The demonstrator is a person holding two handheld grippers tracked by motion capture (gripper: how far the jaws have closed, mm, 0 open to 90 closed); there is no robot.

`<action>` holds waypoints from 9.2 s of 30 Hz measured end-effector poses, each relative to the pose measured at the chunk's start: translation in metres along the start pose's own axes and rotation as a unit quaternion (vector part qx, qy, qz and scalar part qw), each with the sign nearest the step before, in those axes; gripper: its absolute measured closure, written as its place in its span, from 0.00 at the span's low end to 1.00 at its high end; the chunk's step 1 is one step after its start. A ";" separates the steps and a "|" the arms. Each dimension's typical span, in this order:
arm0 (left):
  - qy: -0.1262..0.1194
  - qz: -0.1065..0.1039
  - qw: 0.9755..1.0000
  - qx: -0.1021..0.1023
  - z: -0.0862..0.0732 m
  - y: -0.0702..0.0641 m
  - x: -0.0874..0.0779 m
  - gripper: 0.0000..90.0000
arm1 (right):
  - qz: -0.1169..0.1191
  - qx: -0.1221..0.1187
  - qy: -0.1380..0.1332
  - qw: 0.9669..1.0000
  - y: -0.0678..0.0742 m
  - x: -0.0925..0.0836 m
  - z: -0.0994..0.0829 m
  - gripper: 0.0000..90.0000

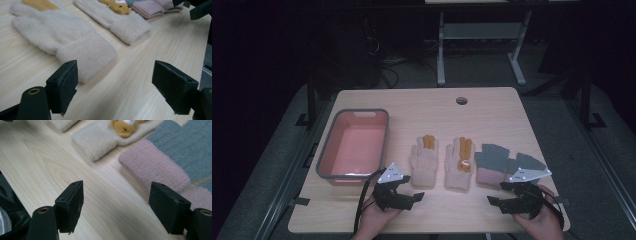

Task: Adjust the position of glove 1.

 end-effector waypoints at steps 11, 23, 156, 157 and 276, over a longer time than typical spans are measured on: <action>0.006 -0.006 1.000 0.014 -0.002 -0.005 -0.002 0.24 | 0.004 -0.008 0.012 1.000 0.008 0.003 0.008 0.34; -0.014 -0.003 1.000 0.002 -0.001 -0.003 -0.010 0.24 | 0.014 -0.056 0.043 0.997 0.013 0.015 0.045 0.32; -0.068 0.002 0.997 -0.040 0.005 0.008 -0.023 0.24 | 0.030 -0.174 0.124 0.977 0.027 0.115 0.206 0.67; -0.065 0.003 0.997 -0.034 0.005 0.009 -0.023 0.24 | 0.030 -0.175 0.125 0.976 0.027 0.117 0.206 0.67; 0.053 0.007 0.975 -0.217 0.027 0.043 0.043 0.72 | 0.161 0.202 0.035 0.965 0.014 0.167 0.129 0.89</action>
Point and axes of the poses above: each handheld gripper's, and its own axes: x roughly forward along the jaws, z roughly out of its top, y roughly to its left, the point moved 3 cm from there along x, roughly forward along the jaws, and after that the axes turned 10 degrees about -x, right-handed, at the moved point
